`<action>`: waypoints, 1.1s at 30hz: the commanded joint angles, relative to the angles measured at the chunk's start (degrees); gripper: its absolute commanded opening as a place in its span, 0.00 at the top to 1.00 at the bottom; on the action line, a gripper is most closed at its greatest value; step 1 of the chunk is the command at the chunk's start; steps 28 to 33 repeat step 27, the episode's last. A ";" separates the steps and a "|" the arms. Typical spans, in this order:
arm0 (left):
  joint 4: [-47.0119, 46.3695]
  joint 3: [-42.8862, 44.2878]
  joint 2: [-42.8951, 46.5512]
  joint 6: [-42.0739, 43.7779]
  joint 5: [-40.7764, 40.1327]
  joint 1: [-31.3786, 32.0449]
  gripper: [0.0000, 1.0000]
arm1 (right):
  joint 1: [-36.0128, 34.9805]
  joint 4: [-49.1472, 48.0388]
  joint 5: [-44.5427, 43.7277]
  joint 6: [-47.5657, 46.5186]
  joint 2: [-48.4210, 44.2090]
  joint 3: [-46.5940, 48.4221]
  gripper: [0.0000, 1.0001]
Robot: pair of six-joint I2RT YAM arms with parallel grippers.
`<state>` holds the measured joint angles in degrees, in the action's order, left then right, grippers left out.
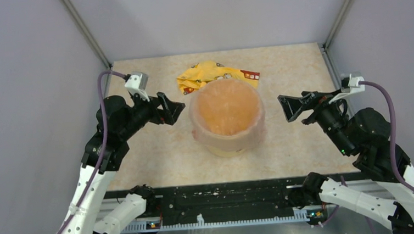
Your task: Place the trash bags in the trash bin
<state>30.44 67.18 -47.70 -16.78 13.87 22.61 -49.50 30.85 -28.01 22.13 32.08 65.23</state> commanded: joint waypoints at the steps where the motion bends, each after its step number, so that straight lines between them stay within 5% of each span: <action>1: -2.19 -0.95 1.26 -0.24 -0.34 0.20 0.02 | -0.43 -1.06 -0.43 0.80 0.98 1.21 0.01; 33: -0.33 -1.01 2.18 0.06 -1.50 0.24 0.02 | -0.44 -0.97 2.00 0.36 5.34 3.52 0.01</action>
